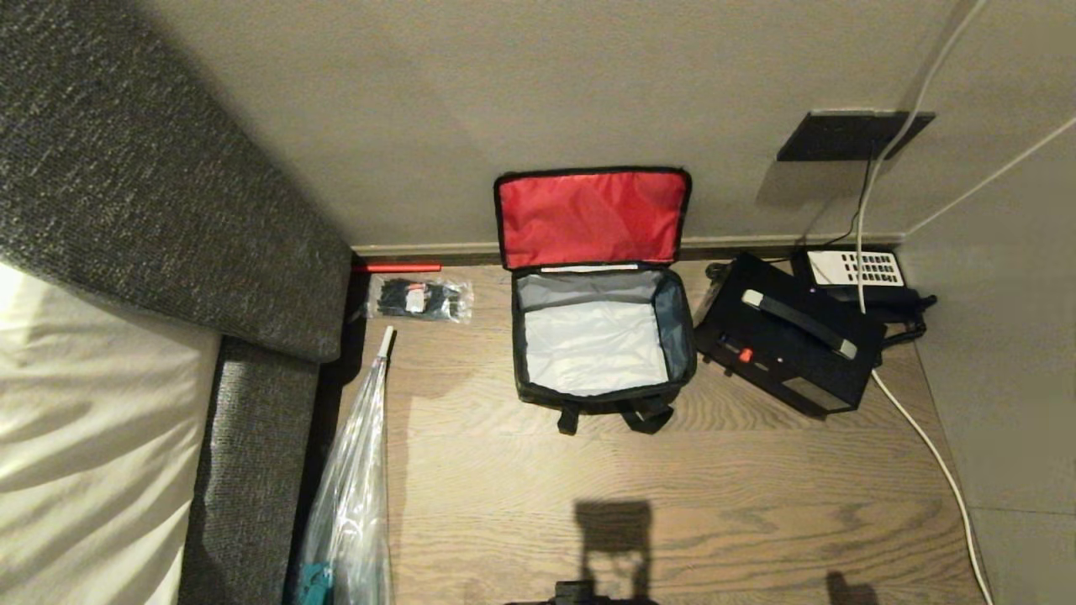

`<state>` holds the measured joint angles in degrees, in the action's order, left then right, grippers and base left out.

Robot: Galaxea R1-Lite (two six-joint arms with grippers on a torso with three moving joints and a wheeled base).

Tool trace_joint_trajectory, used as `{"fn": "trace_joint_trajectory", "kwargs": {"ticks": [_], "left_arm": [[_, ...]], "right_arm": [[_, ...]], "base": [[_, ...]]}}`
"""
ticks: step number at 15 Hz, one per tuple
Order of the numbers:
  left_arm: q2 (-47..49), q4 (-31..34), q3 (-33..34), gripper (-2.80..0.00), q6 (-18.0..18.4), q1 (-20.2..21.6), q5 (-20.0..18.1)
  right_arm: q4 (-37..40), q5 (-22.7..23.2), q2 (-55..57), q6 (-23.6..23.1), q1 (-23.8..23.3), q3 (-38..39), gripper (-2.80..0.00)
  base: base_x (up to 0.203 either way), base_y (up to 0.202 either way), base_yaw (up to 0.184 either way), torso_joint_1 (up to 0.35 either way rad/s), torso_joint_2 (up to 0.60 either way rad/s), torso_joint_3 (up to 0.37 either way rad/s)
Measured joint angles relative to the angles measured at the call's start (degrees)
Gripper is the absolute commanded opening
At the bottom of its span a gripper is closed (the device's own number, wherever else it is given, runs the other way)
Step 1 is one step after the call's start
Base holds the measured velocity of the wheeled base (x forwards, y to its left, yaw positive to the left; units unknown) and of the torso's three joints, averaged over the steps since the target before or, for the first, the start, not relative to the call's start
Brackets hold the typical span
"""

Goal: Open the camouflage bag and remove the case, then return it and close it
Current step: Grip the handle again

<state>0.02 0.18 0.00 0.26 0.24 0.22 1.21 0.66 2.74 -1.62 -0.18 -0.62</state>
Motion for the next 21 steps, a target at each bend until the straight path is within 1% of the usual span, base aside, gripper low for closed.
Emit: {"fn": "trace_joint_trajectory", "kwargs": {"ticks": [14,15,17,18,19,20,21], "left_arm": [[0.0,-0.02,0.0,-2.8,0.01,0.0,0.0],[0.0,-0.04,0.0,-2.8,0.0,0.0,0.0],[0.0,-0.02,0.0,-2.8,0.03,0.0,0.02],[0.0,-0.04,0.0,-2.8,-0.02,0.0,0.01],[0.0,-0.04,0.0,-2.8,0.01,0.0,0.0],[0.0,-0.02,0.0,-2.8,0.09,0.0,-0.02],[0.0,0.01,0.0,-2.8,-0.05,0.0,-0.01]], "right_arm": [[0.0,0.01,0.0,0.0,0.0,0.0,-2.8],[0.05,0.05,0.01,-0.41,0.0,0.0,-2.8],[0.22,0.42,0.01,-3.41,0.0,0.0,-2.8],[-0.4,0.3,0.01,-3.49,0.0,0.1,-2.8],[-0.14,0.48,0.01,-3.09,0.0,-0.44,-2.8],[1.23,0.98,0.01,-2.67,0.0,-2.97,-2.8],[4.79,1.86,0.01,-2.36,0.0,-7.32,-2.8]], "base": [[0.0,0.0,0.0,0.0,0.0,0.0],[0.0,0.0,0.0,0.0,0.0,0.0],[0.0,0.0,0.0,0.0,0.0,0.0],[0.0,0.0,0.0,0.0,0.0,0.0],[0.0,0.0,0.0,0.0,0.0,0.0],[0.0,0.0,0.0,0.0,0.0,0.0],[0.0,0.0,0.0,0.0,0.0,0.0]]}}
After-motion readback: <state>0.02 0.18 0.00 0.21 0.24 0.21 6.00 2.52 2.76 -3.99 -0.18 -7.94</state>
